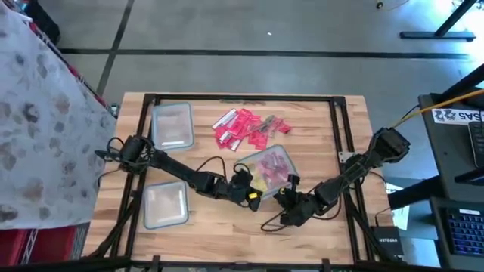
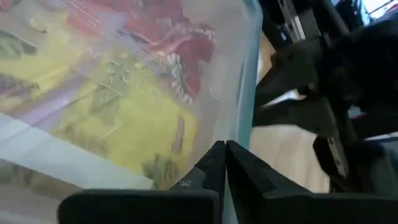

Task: Sort candy
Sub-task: Close the right transparent bin

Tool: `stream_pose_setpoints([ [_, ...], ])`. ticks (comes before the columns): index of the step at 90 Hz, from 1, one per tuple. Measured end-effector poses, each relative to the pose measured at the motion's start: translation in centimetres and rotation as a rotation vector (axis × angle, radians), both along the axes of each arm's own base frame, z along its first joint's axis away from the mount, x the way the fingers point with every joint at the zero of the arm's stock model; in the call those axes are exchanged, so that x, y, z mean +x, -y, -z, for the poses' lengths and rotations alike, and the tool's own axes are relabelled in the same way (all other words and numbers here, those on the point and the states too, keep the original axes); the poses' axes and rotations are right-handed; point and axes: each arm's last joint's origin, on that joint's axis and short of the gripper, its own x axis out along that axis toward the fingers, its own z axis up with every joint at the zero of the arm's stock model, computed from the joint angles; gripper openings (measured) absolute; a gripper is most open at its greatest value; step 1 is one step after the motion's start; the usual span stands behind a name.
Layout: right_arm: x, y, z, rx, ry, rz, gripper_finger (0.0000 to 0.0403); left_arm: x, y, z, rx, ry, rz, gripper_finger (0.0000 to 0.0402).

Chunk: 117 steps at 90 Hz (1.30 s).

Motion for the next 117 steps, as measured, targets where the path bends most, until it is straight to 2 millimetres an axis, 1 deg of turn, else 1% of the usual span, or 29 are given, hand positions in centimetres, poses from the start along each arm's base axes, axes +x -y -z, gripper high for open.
stream_pose_setpoints([
  [19,0.0,-0.2,-0.2,0.027,-0.014,-0.039,0.0000,0.0,0.6,0.1,0.056,0.033,0.015,0.0000],
  [29,0.0,-0.3,-0.4,0.066,-0.028,-0.069,0.0000,-0.3,1.1,-1.0,0.100,0.053,0.045,0.0000],
  [42,-0.6,-1.1,-0.7,0.084,-0.024,-0.105,0.0000,-1.0,2.5,-3.3,0.154,0.088,0.101,0.0000],
  [49,-1.0,-1.6,-1.0,0.072,-0.007,-0.118,0.0000,-1.2,3.7,-4.6,0.196,0.113,0.141,0.0000],
  [60,-1.8,-2.3,-1.4,0.056,0.009,-0.139,0.0000,-1.4,5.4,-8.0,0.242,0.219,0.166,0.0000],
  [65,-2.0,-2.7,-1.5,0.062,0.014,-0.157,0.0000,-1.4,6.1,-9.1,0.269,0.255,0.163,0.0000],
  [78,-2.9,-3.4,-2.1,0.079,0.012,-0.204,0.0000,-0.8,6.5,-11.3,0.390,0.298,0.149,0.0000],
  [83,-3.4,-3.6,-2.3,0.079,0.010,-0.221,0.0000,-0.4,6.0,-12.1,0.424,0.316,0.141,0.0000],
  [88,-3.8,-3.7,-2.7,0.079,0.012,-0.232,0.0000,0.2,5.2,-12.5,0.453,0.318,0.130,0.0000],
  [96,-4.3,-3.9,-3.3,0.079,0.037,-0.235,0.0000,1.0,3.1,-12.3,0.504,0.280,0.107,0.0000],
  [108,-4.3,-3.5,-3.4,0.046,0.073,-0.167,0.0000,1.8,-1.2,-10.6,0.543,0.080,0.059,0.0000],
  [117,-3.6,-3.0,-3.0,0.041,0.078,-0.115,0.0000,1.6,-4.0,-8.7,0.469,-0.109,0.032,0.0000],
])
